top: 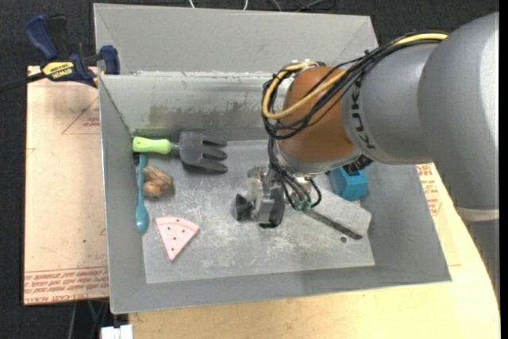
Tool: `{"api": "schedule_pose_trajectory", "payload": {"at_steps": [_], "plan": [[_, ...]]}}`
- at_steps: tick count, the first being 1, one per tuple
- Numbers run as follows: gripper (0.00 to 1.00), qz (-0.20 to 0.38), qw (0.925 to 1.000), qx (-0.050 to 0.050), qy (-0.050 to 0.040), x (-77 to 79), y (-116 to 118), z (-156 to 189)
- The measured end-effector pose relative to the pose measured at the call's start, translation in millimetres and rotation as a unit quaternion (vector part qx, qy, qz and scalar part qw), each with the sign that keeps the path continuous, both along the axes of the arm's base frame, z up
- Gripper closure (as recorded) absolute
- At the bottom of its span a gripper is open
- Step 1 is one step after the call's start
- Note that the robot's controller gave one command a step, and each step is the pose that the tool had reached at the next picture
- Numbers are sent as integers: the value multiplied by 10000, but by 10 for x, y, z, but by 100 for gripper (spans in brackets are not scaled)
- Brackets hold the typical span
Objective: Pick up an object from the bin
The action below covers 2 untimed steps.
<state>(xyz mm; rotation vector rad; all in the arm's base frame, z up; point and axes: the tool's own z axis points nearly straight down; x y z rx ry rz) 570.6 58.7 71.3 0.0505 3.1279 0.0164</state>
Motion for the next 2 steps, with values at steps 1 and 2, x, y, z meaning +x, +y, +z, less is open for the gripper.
{"api": "schedule_pose_trajectory", "payload": {"at_steps": [1,2], "plan": [[100,363,9993,-24,26,-82,225,647],[100,75,10000,-19,32,-53,85,1477]]}}
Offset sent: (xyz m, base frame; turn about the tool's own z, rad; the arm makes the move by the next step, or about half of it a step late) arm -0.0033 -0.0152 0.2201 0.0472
